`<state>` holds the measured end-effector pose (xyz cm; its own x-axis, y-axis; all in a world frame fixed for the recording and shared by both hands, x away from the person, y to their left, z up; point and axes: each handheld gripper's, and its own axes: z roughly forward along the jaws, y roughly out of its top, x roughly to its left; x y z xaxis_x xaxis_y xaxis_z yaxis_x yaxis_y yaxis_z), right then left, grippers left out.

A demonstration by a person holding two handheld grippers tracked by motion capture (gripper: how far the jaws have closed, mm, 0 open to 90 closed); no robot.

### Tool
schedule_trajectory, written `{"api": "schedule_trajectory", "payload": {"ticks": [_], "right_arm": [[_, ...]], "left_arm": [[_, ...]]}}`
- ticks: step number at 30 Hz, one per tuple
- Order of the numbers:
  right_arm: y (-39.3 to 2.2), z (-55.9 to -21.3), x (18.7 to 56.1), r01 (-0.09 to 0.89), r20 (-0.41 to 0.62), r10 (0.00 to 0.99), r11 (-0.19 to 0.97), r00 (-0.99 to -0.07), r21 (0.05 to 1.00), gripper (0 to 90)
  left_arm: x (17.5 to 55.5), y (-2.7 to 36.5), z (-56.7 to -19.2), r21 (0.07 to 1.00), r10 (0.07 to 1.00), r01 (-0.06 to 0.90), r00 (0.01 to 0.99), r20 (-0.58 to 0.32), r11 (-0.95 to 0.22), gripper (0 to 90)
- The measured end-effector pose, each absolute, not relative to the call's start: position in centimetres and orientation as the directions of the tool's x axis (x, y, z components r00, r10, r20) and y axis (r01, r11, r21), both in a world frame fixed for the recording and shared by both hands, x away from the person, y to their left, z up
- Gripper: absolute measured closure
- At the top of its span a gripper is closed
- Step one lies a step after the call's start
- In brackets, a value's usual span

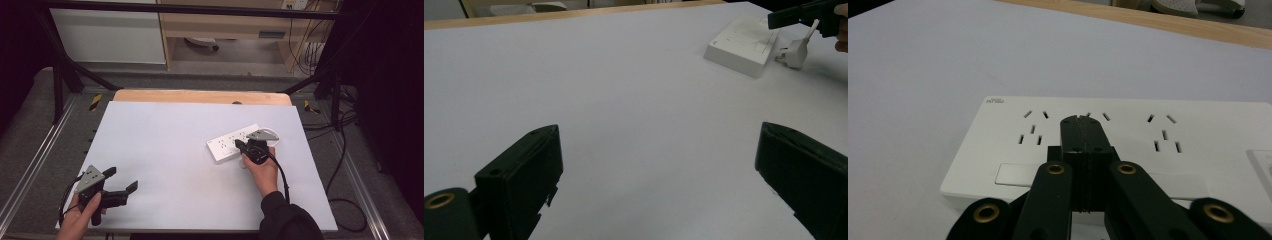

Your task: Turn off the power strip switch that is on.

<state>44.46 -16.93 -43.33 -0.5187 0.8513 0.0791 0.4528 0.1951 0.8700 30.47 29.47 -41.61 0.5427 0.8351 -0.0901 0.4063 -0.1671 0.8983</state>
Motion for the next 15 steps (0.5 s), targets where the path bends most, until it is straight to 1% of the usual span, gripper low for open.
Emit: {"api": "schedule_trajectory", "payload": {"ticks": [8, 12, 15], "right_arm": [[-17.7, -42.8, 44.7, 0.453, 0.107, 0.854, 0.161, -0.510, 0.877, 88.4], [-17.7, -42.2, 44.5, 0.445, 0.110, 0.850, 0.155, -0.515, 0.882, 83.6], [-17.7, -41.8, 44.5, 0.445, 0.117, 0.842, 0.156, -0.527, 0.882, 77.0]], "left_arm": [[30.5, 29.7, -41.6, 0.900, 0.837, 0.408, 0.537, -0.101, -0.153, 5.0], [30.5, 29.7, -41.7, 0.899, 0.837, 0.409, 0.538, -0.102, -0.154, 5.0], [30.4, 29.7, -41.6, 0.900, 0.837, 0.409, 0.537, -0.104, -0.150, 5.0]]}}
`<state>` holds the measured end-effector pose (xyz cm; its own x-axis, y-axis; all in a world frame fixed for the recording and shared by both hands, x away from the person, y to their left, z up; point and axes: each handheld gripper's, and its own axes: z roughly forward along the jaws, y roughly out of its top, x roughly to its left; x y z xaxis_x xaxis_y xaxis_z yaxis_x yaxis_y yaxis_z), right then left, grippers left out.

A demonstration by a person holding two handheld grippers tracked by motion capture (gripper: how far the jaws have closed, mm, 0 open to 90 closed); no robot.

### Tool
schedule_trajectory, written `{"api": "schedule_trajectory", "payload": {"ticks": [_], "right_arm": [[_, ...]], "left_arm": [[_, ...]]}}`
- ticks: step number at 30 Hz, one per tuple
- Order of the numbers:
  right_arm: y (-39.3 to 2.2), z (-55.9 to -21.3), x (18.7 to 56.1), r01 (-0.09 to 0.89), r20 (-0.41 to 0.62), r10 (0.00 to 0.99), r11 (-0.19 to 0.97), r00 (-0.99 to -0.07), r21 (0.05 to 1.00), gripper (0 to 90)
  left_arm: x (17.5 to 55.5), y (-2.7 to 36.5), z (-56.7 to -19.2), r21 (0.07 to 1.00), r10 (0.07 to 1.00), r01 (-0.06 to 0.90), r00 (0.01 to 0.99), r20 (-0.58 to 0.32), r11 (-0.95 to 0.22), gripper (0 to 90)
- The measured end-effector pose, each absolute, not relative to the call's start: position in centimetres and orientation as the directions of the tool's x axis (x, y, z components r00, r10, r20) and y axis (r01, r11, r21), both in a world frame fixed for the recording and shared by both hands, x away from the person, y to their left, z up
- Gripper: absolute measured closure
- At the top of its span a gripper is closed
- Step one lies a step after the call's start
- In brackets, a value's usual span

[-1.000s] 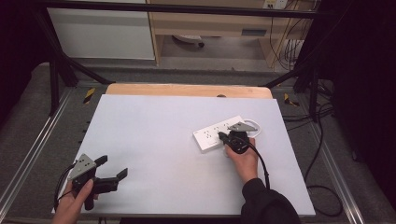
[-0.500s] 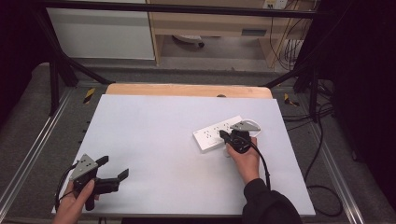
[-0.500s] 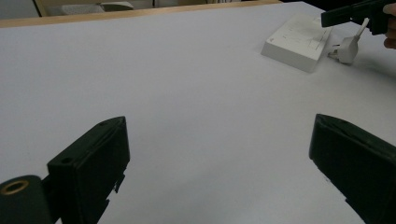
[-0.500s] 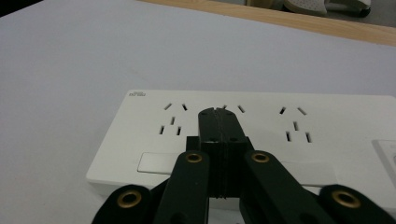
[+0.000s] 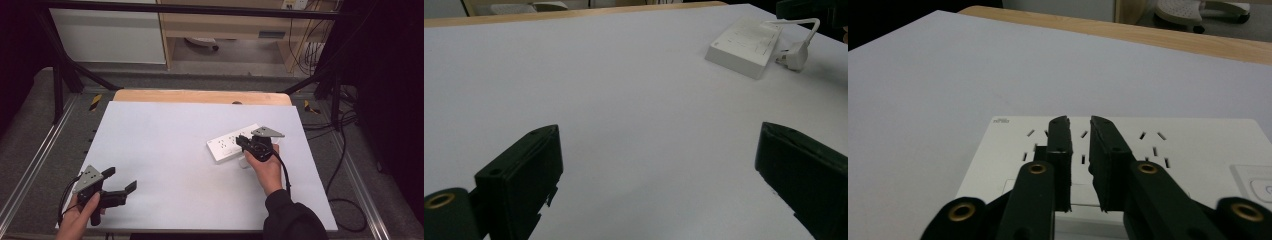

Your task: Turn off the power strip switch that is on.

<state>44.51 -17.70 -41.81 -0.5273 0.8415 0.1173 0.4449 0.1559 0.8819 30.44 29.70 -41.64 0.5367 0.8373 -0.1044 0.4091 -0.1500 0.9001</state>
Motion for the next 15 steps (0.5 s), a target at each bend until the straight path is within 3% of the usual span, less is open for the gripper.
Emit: {"api": "schedule_trajectory", "payload": {"ticks": [15], "right_arm": [[-18.4, -39.6, 44.6, 0.457, 0.150, 0.859, 0.105, -0.489, 0.883, 29.8]], "left_arm": [[30.5, 29.7, -41.7, 0.899, 0.838, 0.410, 0.537, -0.101, -0.154, 5.0]]}}
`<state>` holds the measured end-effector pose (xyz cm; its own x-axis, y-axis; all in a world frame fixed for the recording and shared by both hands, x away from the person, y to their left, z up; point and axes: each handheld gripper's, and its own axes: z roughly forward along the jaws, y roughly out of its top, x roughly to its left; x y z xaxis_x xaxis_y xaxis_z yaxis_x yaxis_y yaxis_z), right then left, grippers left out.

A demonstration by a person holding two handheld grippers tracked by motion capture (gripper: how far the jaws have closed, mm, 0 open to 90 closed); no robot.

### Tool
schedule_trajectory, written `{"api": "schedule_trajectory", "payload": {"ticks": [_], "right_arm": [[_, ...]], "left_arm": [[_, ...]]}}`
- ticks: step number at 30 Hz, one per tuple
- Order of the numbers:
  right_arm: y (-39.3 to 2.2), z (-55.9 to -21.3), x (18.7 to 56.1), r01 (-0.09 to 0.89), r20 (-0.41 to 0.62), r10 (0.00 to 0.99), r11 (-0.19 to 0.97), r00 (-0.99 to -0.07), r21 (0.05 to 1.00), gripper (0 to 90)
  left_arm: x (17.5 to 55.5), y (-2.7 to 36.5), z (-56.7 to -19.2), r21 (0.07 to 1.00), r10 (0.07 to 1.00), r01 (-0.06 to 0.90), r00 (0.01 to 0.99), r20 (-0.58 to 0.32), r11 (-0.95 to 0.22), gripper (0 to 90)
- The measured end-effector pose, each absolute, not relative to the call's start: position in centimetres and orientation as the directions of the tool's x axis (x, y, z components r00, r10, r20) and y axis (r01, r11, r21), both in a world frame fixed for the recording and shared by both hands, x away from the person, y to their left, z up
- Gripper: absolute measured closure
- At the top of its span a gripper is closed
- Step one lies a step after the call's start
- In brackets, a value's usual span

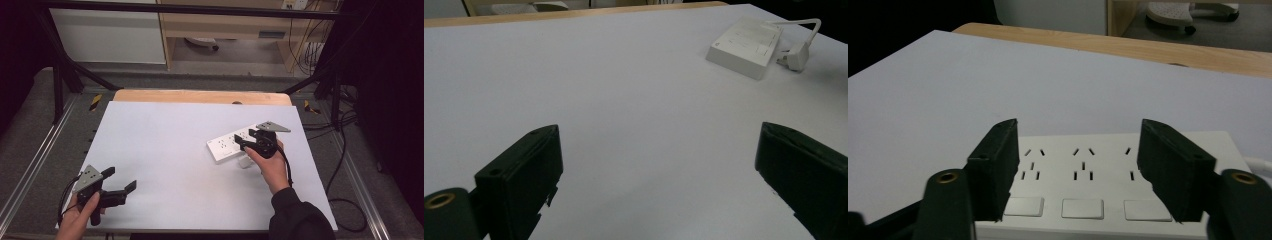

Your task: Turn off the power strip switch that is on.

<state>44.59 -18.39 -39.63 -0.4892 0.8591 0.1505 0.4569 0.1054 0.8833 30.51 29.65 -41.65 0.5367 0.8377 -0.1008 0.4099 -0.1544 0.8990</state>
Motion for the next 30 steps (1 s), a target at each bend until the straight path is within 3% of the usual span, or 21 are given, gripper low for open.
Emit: {"api": "schedule_trajectory", "payload": {"ticks": [3, 10, 30], "right_arm": [[-18.5, -39.3, 44.6, 0.468, 0.160, 0.863, 0.097, -0.480, 0.878, 18.7], [-19.1, -38.6, 44.4, 0.461, 0.178, 0.860, 0.073, -0.478, 0.884, 4.8], [-22.4, -36.9, 43.0, 0.358, 0.140, 0.891, 0.027, -0.431, 0.933, 5.4]], "left_arm": [[30.5, 29.7, -41.6, 0.899, 0.837, 0.410, 0.537, -0.102, -0.153, 5.0], [30.5, 29.9, -41.7, 0.900, 0.841, 0.411, 0.529, -0.109, -0.143, 5.0], [30.4, 29.8, -41.7, 0.898, 0.842, 0.415, 0.529, -0.106, -0.147, 5.0]]}}
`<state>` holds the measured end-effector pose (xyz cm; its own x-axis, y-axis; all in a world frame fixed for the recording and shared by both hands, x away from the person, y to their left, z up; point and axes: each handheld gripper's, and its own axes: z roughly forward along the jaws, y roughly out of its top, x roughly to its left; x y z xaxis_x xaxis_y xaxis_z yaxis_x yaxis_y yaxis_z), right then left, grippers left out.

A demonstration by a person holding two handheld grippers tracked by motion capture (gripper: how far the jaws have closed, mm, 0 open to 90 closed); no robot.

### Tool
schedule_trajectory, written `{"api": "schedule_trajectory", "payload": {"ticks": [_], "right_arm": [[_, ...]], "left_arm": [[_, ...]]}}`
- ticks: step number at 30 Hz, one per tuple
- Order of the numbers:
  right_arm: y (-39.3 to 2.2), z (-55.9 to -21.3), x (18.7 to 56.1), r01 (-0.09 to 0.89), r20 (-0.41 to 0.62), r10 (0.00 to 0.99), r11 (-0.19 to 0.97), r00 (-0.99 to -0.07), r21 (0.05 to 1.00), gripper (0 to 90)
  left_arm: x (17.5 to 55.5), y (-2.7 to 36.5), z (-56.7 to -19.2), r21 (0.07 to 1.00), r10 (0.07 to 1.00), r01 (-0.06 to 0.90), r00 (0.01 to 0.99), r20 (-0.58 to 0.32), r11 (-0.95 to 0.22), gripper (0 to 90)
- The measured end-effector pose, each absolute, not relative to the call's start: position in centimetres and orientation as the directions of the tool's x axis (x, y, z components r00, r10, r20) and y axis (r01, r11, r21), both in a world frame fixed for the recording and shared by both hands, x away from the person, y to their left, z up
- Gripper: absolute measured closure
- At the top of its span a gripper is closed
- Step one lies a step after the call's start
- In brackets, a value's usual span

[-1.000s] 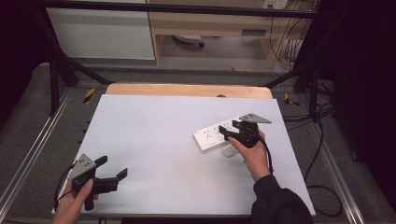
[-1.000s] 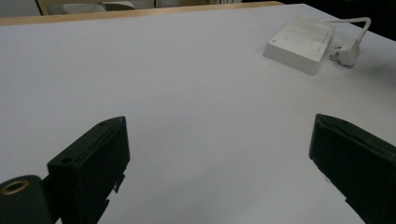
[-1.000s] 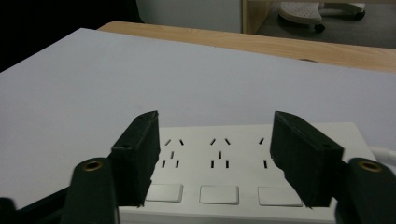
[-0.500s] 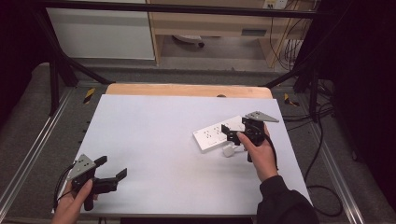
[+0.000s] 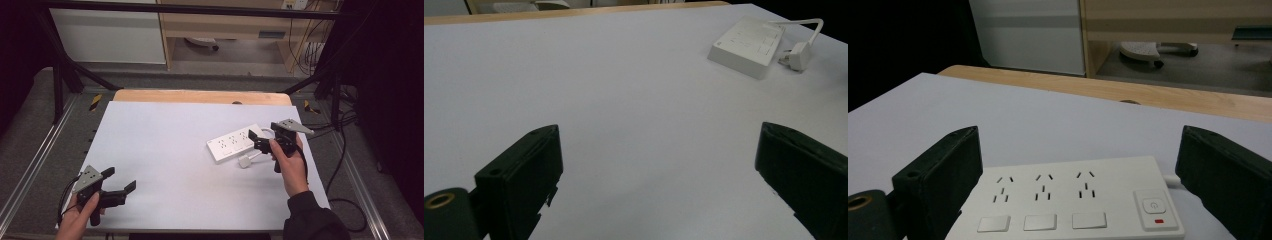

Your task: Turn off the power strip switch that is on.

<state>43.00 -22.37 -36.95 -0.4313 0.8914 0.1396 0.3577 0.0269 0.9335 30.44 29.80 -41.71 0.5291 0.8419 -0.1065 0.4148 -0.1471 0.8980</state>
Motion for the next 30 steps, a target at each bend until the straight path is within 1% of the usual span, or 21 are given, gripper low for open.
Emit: {"api": "schedule_trajectory", "payload": {"ticks": [12, 22, 30], "right_arm": [[-25.1, -36.0, 41.5, 0.303, 0.120, 0.894, 0.019, -0.432, 0.953, 8.2], [-27.3, -35.8, 40.0, 0.264, 0.070, 0.901, 0.051, -0.428, 0.963, 4.7], [-28.3, -36.5, 38.7, 0.257, 0.069, 0.905, 0.045, -0.419, 0.965, 3.0]], "left_arm": [[30.5, 29.8, -41.7, 0.900, 0.842, 0.413, 0.527, -0.111, -0.140, 5.0], [30.5, 29.9, -41.7, 0.899, 0.843, 0.415, 0.526, -0.113, -0.138, 5.0], [30.5, 30.0, -41.7, 0.899, 0.844, 0.419, 0.522, -0.125, -0.126, 5.0]]}}
